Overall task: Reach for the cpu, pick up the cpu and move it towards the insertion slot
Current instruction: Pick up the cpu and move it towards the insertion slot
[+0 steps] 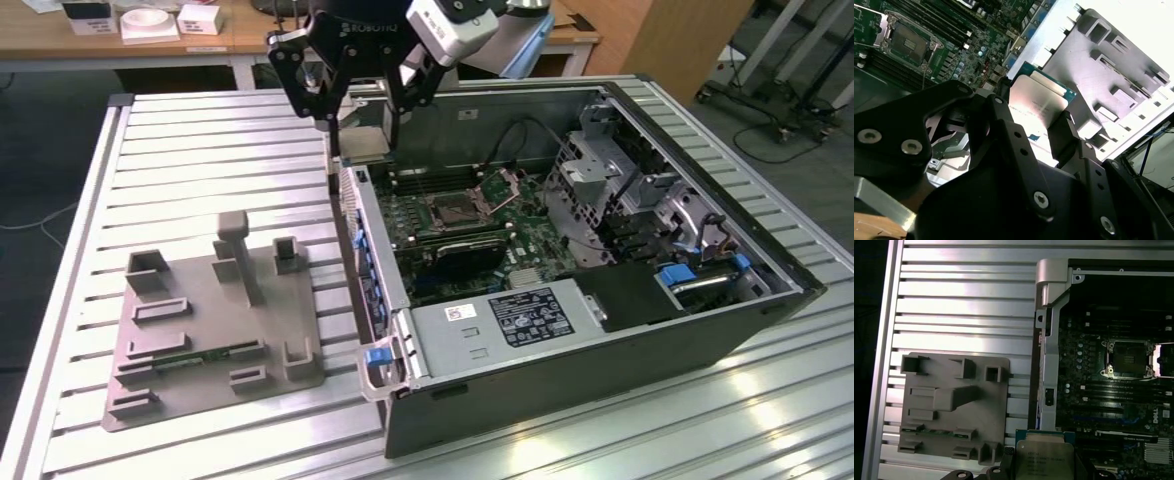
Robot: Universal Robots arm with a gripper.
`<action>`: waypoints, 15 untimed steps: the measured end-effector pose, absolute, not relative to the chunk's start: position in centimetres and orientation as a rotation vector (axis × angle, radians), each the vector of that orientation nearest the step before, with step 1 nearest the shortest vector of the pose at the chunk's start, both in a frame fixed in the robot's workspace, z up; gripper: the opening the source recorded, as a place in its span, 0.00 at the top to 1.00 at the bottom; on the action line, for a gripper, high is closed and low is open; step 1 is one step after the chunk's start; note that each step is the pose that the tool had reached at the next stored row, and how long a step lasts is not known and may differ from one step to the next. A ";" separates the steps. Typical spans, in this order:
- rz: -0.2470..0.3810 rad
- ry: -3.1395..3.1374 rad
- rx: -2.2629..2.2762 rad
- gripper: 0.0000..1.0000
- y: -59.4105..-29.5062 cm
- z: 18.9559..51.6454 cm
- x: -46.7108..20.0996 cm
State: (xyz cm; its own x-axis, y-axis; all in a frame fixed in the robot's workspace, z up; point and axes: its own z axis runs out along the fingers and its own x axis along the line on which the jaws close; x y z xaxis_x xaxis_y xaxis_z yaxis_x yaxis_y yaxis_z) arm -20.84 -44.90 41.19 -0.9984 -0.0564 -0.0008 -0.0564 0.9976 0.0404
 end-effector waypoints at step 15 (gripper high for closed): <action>-0.063 -3.139 0.089 0.45 -44.9 41.2 -20.5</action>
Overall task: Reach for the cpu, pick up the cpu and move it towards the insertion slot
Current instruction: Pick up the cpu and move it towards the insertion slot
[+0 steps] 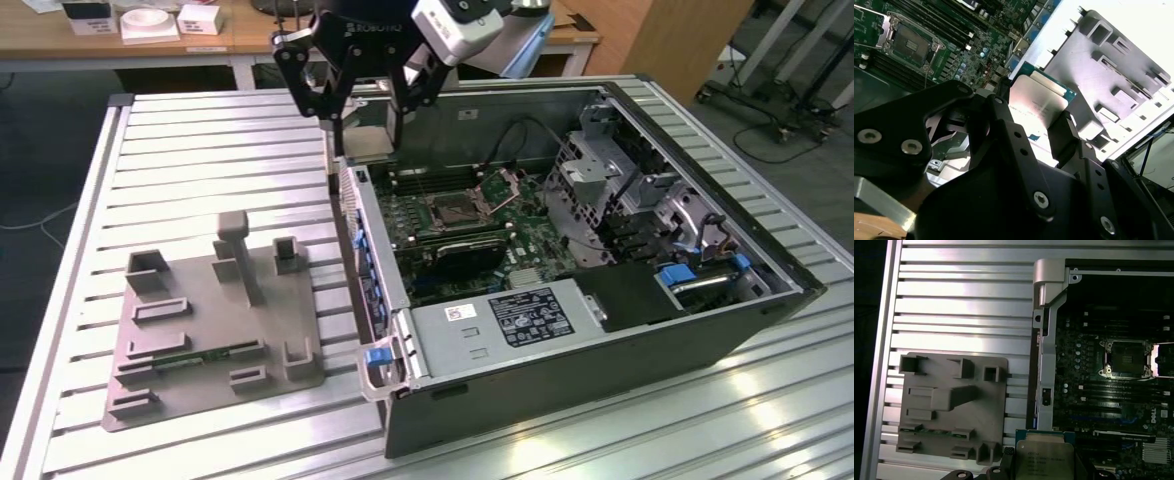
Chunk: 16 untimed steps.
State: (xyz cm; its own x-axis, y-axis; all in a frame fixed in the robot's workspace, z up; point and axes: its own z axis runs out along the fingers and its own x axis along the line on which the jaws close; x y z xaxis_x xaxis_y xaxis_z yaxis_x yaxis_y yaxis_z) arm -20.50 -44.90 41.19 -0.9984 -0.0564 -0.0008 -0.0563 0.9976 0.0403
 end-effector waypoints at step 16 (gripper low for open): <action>-0.063 -3.139 0.089 0.45 -44.9 41.2 -20.1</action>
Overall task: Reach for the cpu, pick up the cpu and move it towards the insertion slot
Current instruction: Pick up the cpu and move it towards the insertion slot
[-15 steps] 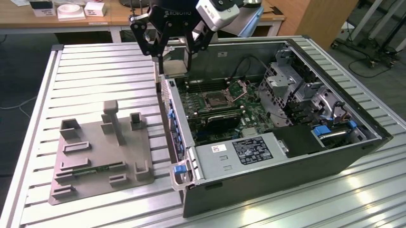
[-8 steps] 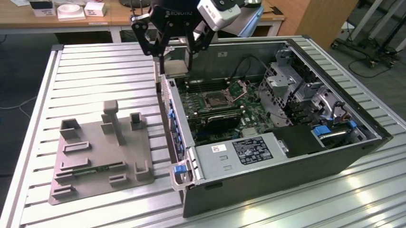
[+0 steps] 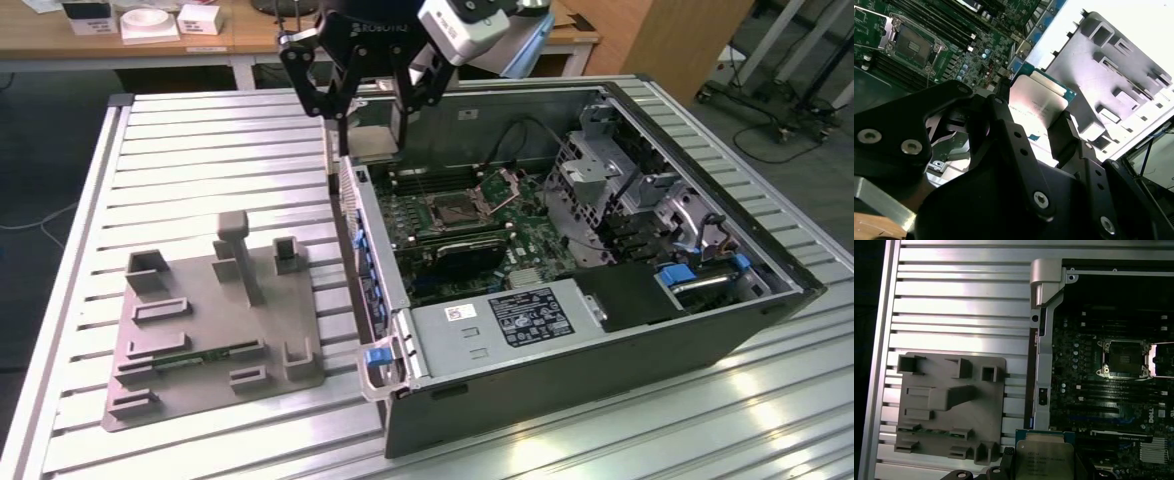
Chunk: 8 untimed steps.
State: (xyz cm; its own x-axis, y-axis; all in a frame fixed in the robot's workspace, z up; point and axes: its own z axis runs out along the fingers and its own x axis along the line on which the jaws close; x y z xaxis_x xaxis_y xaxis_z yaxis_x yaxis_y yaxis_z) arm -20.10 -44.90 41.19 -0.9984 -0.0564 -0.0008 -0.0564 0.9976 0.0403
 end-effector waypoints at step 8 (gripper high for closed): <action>-0.063 -3.139 0.089 0.45 -44.9 41.2 -19.9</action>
